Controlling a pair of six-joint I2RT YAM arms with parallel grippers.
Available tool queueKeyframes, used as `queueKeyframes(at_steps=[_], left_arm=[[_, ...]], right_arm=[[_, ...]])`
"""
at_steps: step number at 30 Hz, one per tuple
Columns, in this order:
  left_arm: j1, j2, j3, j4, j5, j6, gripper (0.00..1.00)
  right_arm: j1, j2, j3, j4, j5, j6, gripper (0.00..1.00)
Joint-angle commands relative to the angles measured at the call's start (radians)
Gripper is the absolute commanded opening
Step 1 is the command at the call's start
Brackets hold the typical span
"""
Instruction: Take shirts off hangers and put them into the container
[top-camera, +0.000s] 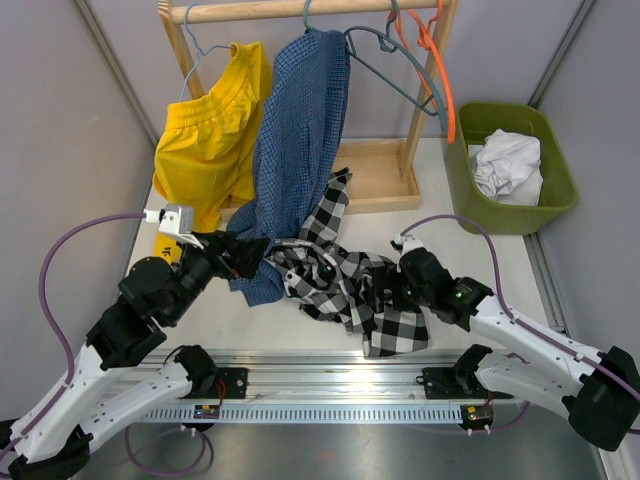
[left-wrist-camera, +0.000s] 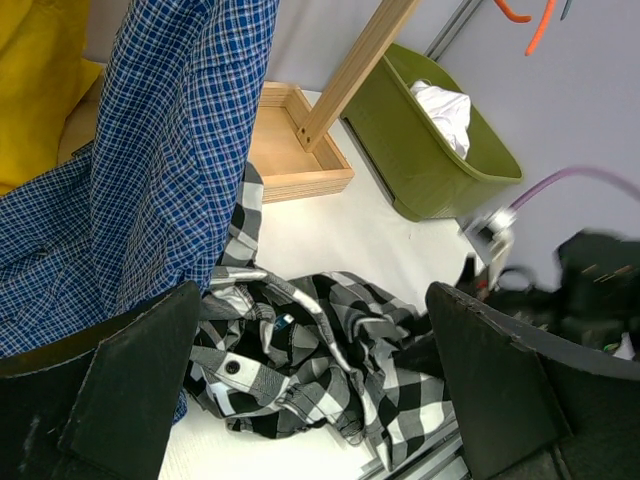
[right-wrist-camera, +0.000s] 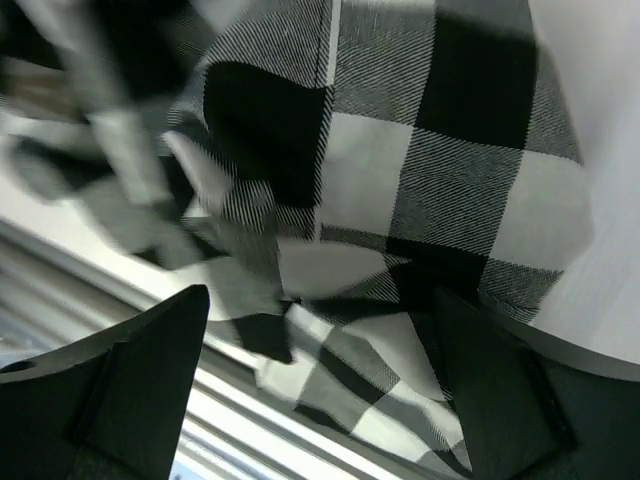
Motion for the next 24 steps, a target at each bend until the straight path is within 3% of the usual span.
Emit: queueKeyframes(at_steps=[1, 8, 12, 16, 20, 21, 24], left_arm=[[0.002, 0.024, -0.003, 0.069, 0.016, 0.000, 0.99], [0.002, 0.065, 0.003, 0.089, 0.029, 0.002, 0.99], [0.001, 0.065, -0.006, 0.100, 0.029, -0.001, 0.99], [0.002, 0.061, -0.010, 0.090, 0.022, -0.001, 0.99], [0.002, 0.042, -0.028, 0.090, 0.013, -0.009, 0.99], [0.002, 0.038, -0.031, 0.086, 0.015, -0.009, 0.99], [0.002, 0.026, -0.034, 0.075, 0.007, -0.011, 0.99]], right_arm=[[0.009, -0.024, -0.115, 0.034, 0.145, 0.159, 1.00], [0.009, 0.054, -0.223, 0.170, 0.139, 0.254, 0.99], [0.009, 0.160, -0.188, 0.193, 0.139, 0.268, 0.89], [0.011, 0.260, -0.177, 0.264, 0.120, 0.311, 0.63], [0.012, 0.341, -0.154, 0.265, 0.137, 0.320, 0.19], [0.012, 0.340, -0.148, 0.252, 0.139, 0.323, 0.03], [0.012, 0.266, -0.123, 0.153, 0.211, 0.337, 0.00]])
